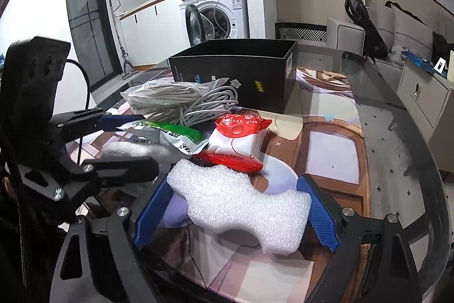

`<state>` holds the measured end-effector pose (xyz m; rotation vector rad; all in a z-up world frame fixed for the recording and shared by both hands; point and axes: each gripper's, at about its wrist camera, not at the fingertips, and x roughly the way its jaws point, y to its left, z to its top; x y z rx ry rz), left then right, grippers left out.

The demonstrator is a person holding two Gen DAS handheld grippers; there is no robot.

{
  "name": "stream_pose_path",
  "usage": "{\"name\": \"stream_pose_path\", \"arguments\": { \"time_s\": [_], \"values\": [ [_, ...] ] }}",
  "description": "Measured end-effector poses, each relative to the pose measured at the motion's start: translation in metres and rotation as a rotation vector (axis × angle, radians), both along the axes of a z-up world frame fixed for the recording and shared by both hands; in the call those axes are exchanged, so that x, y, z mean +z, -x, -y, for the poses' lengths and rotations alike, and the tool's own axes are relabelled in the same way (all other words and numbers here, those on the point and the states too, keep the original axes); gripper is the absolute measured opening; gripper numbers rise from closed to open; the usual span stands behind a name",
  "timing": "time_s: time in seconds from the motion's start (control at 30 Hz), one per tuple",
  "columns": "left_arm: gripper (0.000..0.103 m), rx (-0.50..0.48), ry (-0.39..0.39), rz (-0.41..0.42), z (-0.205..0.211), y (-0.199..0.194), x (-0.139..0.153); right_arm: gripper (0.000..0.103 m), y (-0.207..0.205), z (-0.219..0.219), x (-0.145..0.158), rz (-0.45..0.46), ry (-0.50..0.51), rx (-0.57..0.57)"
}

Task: Organize soft objects
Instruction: 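Lower the right gripper around the white foam block and close on it, then grasp the green-labelled sachet with the left gripper while the right gripper lifts the foam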

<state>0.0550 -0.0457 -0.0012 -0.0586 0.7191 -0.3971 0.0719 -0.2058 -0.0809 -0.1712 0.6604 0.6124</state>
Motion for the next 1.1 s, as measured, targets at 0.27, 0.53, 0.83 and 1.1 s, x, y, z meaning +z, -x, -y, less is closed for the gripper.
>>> {"name": "stream_pose_path", "arguments": {
  "time_s": [0.27, 0.53, 0.83, 1.1],
  "values": [
    [0.087, 0.002, 0.014, -0.011, 0.005, -0.012, -0.003, 0.09, -0.001, 0.002, -0.003, -0.001, 0.014, -0.003],
    [0.087, -0.043, 0.009, -0.021, 0.013, -0.014, -0.006, 0.09, -0.003, 0.01, -0.002, 0.005, 0.031, -0.02],
    [0.087, -0.068, -0.019, -0.015, 0.023, -0.013, -0.005, 0.09, -0.011, 0.035, -0.002, 0.011, 0.039, -0.088],
    [0.087, -0.13, -0.028, -0.028, 0.035, -0.031, -0.003, 0.09, -0.015, 0.045, 0.0, 0.006, 0.021, -0.11]
  ]
}}
